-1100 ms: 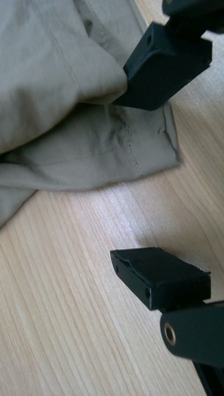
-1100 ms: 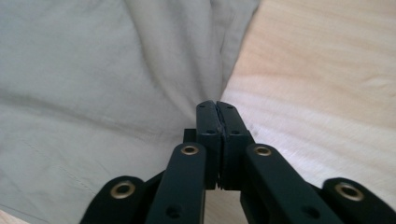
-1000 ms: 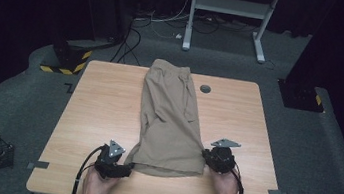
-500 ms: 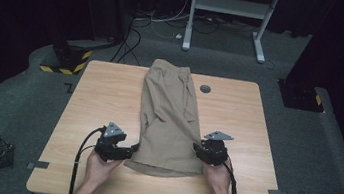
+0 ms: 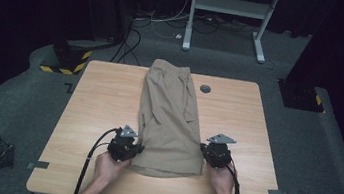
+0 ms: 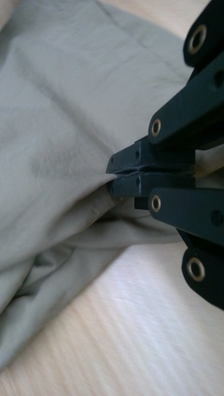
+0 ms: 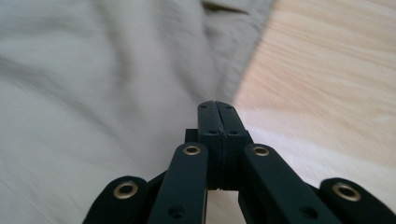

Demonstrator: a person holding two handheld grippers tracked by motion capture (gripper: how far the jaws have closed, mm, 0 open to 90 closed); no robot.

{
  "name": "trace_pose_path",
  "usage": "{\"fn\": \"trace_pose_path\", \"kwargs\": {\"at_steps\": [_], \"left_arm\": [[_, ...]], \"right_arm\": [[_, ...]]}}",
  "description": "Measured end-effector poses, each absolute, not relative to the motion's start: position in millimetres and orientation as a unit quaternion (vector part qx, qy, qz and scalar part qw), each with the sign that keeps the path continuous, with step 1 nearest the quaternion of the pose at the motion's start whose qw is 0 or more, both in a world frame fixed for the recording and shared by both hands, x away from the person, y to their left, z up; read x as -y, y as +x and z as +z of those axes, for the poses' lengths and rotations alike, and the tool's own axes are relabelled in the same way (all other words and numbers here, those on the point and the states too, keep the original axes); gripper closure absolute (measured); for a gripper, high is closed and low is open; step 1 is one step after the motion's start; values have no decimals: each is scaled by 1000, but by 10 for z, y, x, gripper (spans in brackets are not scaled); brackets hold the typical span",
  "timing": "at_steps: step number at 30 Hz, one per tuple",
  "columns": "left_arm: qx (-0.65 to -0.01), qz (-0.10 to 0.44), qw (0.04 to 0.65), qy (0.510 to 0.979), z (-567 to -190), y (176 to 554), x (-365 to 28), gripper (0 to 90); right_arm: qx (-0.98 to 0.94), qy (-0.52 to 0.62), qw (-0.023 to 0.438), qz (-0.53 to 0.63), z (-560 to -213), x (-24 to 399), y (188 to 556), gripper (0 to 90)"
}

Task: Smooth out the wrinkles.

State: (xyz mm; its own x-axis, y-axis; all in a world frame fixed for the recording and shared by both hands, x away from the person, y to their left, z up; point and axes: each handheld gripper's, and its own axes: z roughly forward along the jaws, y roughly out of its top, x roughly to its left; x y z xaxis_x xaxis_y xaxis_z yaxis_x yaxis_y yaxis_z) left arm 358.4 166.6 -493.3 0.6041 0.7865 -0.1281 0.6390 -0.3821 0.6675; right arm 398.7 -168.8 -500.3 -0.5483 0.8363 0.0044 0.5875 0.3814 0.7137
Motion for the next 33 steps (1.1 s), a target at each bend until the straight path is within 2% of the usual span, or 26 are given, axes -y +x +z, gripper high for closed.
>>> {"fn": "trace_pose_path", "kwargs": {"at_steps": [3,4,9,11,13,15,18,20,29,30,33], "left_arm": [[-432,96,332,833,-4976,3461,-1713,868],[-437,95,333,830,-4986,3449,-1731,847],[-464,127,354,802,-4881,3543,-1766,562],[-464,135,365,796,-4829,3613,-1733,495],[-468,130,368,793,-4836,3719,-1691,502],[-467,128,361,797,-4877,3790,-1654,554],[-458,121,351,808,-4961,3836,-1624,756],[-457,116,351,809,-4988,3819,-1642,880],[-434,71,358,824,-5059,3443,-1771,887],[-435,75,358,823,-5047,3414,-1788,863],[-444,92,369,812,-4977,3427,-1854,671]], "right_arm": [[-807,444,174,349,-5012,1777,3930,895],[-807,441,172,354,-5012,1784,3929,861],[-805,438,166,364,-4979,1624,4001,615],[-805,439,167,361,-4978,1541,4046,582],[-810,439,160,355,-4999,1460,4109,586],[-816,436,154,347,-5041,1392,4164,664],[-825,428,151,338,-5083,1369,4184,851],[-824,428,153,338,-5090,1399,4162,881],[-834,404,134,352,-5139,1526,3757,871],[-836,398,135,352,-5133,1529,3704,855],[-833,393,145,363,-5063,1570,3643,759]]}}
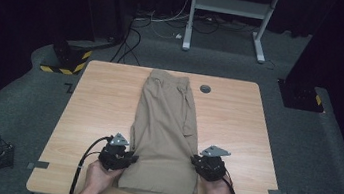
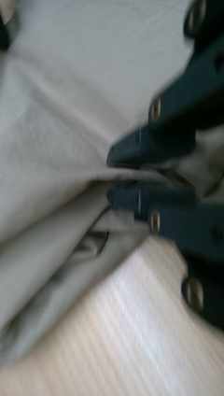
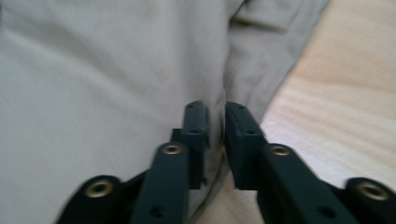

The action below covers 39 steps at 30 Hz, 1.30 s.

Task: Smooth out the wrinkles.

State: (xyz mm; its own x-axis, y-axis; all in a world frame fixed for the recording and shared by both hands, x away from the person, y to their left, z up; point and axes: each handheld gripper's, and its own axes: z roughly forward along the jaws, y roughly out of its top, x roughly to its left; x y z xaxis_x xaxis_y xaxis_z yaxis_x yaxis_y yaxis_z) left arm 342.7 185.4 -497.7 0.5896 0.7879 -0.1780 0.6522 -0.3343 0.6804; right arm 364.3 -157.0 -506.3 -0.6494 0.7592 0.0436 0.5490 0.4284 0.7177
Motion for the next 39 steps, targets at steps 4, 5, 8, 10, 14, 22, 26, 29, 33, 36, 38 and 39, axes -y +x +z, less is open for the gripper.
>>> {"fn": "trace_pose_path", "kwargs": {"at_steps": [4,5,8,10,14,22,26,29,33,36,38,39], "left_arm": [[-464,117,394,785,-4827,3567,-1899,518],[-468,120,400,779,-4799,3605,-1900,499],[-475,127,403,772,-4762,3722,-1874,469],[-482,127,393,772,-4789,3805,-1831,465],[-491,121,360,784,-4955,3935,-1755,470],[-488,136,340,793,-5121,3949,-1706,480],[-485,138,336,795,-5116,3950,-1721,565],[-489,126,336,795,-5104,3964,-1773,683],[-486,119,337,798,-5110,3949,-1817,836],[-480,106,341,801,-5110,3933,-1851,879],[-477,108,337,805,-5105,3909,-1848,886],[-478,108,337,804,-5105,3903,-1860,887]], "right_arm": [[-808,410,149,395,-4924,1626,3724,680],[-803,412,153,402,-4888,1625,3763,674],[-798,420,159,401,-4848,1579,3882,677],[-798,425,156,398,-4858,1526,3977,678],[-802,438,151,376,-4949,1365,4164,630],[-811,438,131,364,-5110,1049,4309,601],[-829,416,140,347,-5160,945,4306,823],[-828,419,141,345,-5136,988,4311,895],[-825,418,159,346,-5052,1117,4268,897],[-819,420,169,353,-4966,1252,4253,898],[-817,424,179,347,-4951,1294,4252,898],[-818,425,195,334,-4962,1307,4257,898]]}}
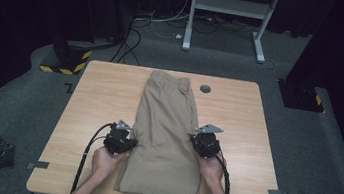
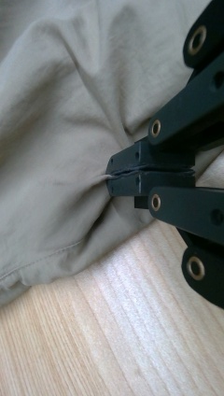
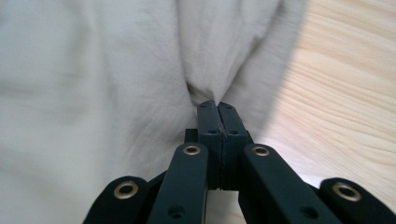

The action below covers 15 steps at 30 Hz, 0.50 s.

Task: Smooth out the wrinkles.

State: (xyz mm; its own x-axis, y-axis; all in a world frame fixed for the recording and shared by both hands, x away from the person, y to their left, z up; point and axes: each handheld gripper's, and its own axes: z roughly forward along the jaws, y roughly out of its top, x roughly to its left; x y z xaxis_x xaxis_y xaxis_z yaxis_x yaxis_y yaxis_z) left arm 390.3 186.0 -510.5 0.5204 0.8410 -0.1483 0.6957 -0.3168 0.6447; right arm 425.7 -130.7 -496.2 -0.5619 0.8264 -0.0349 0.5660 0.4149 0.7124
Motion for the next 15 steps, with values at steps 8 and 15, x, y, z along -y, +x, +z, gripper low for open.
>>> {"fn": "trace_pose_path", "kwargs": {"at_steps": [8,15], "left_arm": [[-487,112,345,794,-5053,3872,-1962,822],[-490,124,350,789,-5015,3942,-1850,523]], "right_arm": [[-797,470,193,326,-5017,1582,4309,776],[-808,449,159,347,-4949,1511,4169,608]]}}
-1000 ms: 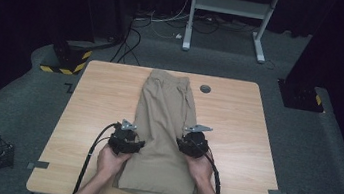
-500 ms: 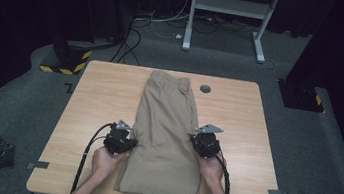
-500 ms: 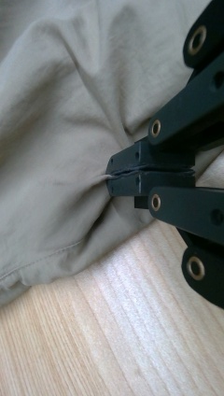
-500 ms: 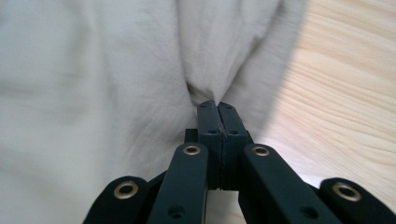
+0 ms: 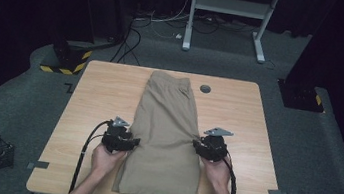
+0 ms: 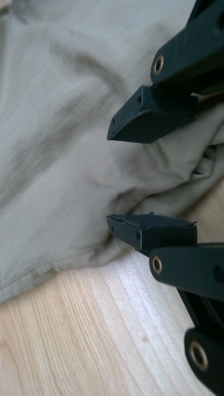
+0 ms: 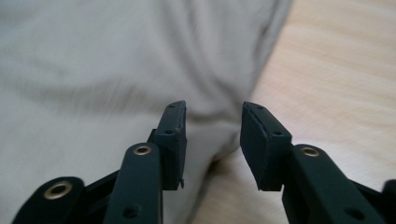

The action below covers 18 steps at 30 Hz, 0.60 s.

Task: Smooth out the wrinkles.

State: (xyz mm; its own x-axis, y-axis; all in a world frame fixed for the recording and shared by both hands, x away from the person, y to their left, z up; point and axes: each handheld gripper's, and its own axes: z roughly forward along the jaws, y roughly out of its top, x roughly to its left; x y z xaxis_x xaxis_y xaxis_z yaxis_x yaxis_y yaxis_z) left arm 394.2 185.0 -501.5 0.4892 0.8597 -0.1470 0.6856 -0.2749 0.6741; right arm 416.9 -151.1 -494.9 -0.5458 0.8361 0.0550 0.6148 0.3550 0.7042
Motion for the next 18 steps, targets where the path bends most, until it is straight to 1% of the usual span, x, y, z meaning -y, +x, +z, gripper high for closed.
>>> {"fn": "trace_pose_path", "kwargs": {"at_steps": [1,2,3,4,6,8,10,11,12,13,14,16,18], "left_arm": [[-489,122,344,792,-5040,3957,-1828,541],[-488,121,338,796,-5060,3964,-1814,580],[-483,121,328,803,-5091,3970,-1804,646],[-480,125,331,803,-5095,3962,-1810,710],[-479,117,331,805,-5083,3950,-1863,870],[-476,105,331,808,-5078,3922,-1887,887],[-470,108,326,813,-5064,3886,-1885,888],[-468,112,326,813,-5052,3861,-1887,885],[-467,118,330,812,-5039,3843,-1891,873],[-467,123,338,808,-5020,3832,-1902,817],[-467,126,351,802,-4996,3826,-1911,724],[-462,136,371,794,-4943,3829,-1902,591],[-457,139,381,792,-4910,3852,-1847,505]], "right_arm": [[-814,447,158,334,-4987,1470,4153,633],[-820,446,159,322,-5027,1449,4147,681],[-824,444,160,314,-5061,1440,4146,750],[-826,440,165,310,-5110,1444,4137,808],[-822,442,169,317,-5111,1491,4119,876],[-827,437,169,312,-5100,1513,4102,880],[-832,429,168,310,-5089,1516,4073,875],[-834,427,165,309,-5082,1514,4054,855],[-835,425,166,308,-5072,1516,4036,796],[-831,428,173,310,-5058,1522,4019,732],[-826,431,181,315,-5038,1535,4010,689],[-814,437,185,335,-4990,1556,4006,658],[-809,432,187,352,-4947,1528,4009,648]]}}
